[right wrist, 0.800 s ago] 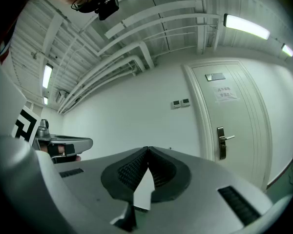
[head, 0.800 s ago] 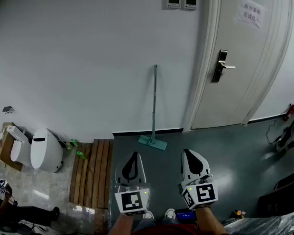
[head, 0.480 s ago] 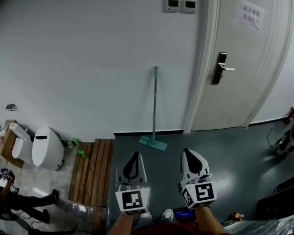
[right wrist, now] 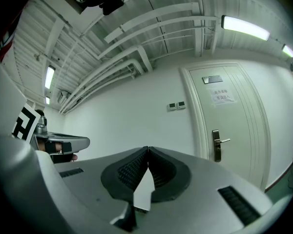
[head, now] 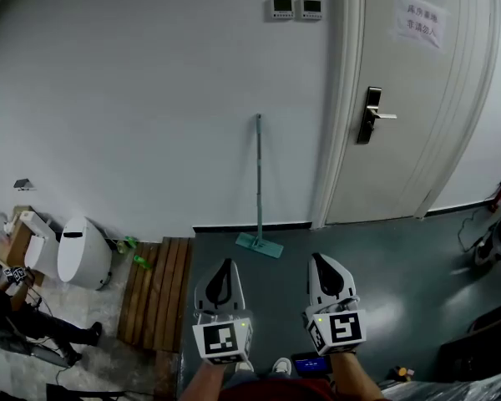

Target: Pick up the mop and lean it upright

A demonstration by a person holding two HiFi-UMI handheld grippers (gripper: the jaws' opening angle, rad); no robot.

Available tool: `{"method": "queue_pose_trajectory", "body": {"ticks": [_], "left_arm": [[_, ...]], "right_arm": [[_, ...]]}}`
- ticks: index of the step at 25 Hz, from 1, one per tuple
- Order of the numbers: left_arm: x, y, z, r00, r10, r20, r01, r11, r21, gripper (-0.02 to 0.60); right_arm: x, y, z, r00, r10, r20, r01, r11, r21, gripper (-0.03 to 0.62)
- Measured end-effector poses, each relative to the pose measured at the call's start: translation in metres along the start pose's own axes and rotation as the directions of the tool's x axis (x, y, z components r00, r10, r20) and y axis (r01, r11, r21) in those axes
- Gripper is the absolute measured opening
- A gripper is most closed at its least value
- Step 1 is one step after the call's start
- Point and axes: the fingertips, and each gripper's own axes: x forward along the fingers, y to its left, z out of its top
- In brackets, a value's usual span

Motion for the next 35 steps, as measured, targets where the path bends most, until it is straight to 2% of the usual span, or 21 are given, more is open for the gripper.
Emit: {"method": "queue_pose_trajectory", "body": {"ticks": [10, 15, 18, 23, 30, 35], "left_arm": [[0.017, -0.005, -0.004, 1.0, 0.024, -0.018, -0.023, 0.998, 0.055, 0.015], [0.041, -0.002, 0.0, 1.0, 0.008, 0.002, -0.008, 0.999, 0.054, 0.015], [0.058, 0.0, -0.003, 1.0, -0.004, 0.005, 0.003, 1.0, 0.019, 0.015], [0.084, 0.013, -0.016, 1.0, -0.02, -0.009, 0.021, 0.999, 0.036, 0.015], [0.123, 0.041, -0.018, 0.999, -0.035, 0.013, 0.035, 0.999, 0.004, 0.015], [0.151, 0.07, -0.025, 1.0, -0.028, 0.002, 0.028, 1.0, 0.0, 0.015]], "right_arm": [[0.014, -0.02, 0.002, 1.0, 0.018, 0.013, -0.019, 1.0, 0.016, 0.017], [0.032, -0.028, 0.003, 1.0, 0.006, 0.014, -0.006, 1.0, 0.011, 0.017], [0.044, -0.036, -0.001, 1.0, -0.01, 0.016, 0.01, 1.0, 0.013, 0.017], [0.073, -0.037, -0.009, 1.0, -0.02, 0.007, 0.02, 1.0, 0.009, 0.017], [0.123, -0.033, -0.016, 1.0, -0.022, -0.002, 0.022, 1.0, -0.002, 0.017], [0.164, -0.024, -0.018, 1.0, -0.02, -0.013, 0.02, 1.0, -0.015, 0.017]]}}
